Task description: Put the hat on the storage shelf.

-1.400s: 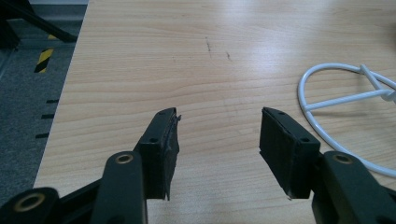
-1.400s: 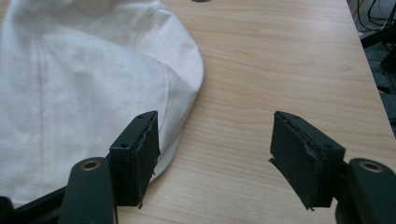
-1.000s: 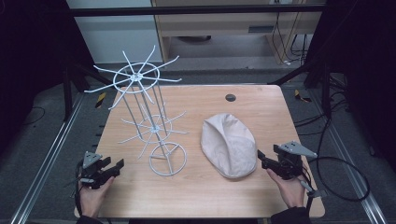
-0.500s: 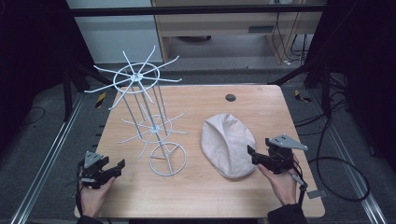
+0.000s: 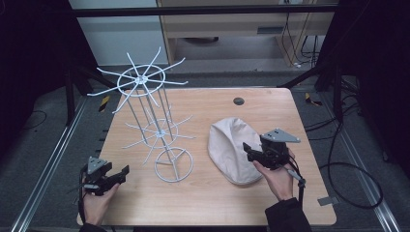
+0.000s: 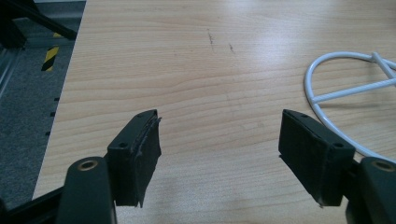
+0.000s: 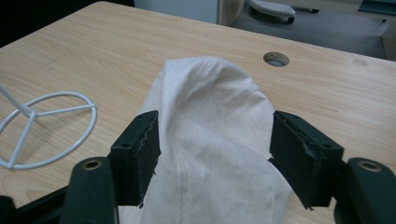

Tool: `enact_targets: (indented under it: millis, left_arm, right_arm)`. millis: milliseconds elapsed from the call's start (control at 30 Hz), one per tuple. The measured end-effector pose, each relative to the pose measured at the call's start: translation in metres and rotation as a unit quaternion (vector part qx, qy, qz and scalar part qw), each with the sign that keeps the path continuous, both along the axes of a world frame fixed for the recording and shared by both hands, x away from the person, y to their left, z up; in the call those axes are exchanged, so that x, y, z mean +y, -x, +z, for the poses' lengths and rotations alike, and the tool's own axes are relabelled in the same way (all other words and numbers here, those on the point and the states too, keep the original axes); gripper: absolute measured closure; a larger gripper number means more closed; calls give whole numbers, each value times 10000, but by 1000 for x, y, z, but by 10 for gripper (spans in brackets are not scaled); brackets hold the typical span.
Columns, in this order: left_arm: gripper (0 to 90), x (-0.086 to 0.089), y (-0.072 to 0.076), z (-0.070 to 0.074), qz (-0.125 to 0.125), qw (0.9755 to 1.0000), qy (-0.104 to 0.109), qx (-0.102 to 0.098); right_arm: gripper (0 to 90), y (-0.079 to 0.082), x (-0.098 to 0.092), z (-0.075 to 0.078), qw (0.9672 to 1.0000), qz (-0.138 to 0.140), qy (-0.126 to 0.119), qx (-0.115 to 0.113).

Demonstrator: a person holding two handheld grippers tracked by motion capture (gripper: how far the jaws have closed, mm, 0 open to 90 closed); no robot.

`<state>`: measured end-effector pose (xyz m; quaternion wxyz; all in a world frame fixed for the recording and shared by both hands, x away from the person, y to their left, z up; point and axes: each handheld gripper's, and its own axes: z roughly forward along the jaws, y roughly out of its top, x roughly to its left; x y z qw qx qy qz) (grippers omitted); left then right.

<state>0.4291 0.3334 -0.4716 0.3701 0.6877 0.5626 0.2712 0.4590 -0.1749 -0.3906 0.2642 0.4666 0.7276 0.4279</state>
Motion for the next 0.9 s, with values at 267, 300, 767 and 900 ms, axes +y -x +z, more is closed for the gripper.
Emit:
enact_targets:
  millis: [267,300,767,900]
  left_arm:
    - [292,0,-1,0,-4,10000,-18,43]
    - [292,0,-1,0,-3,10000,-17,42]
    - [292,0,-1,-1,-25,10000,-19,90]
    - [292,0,-1,-1,-39,9999,-25,109]
  right_arm:
    - [402,-13,15,4,9998,53,78,151]
    - [408,-14,17,5,9998,67,72,169]
    - [463,-34,37,4,9983,141,212,528]
    - [466,-39,43,2,9978,161,275,585]
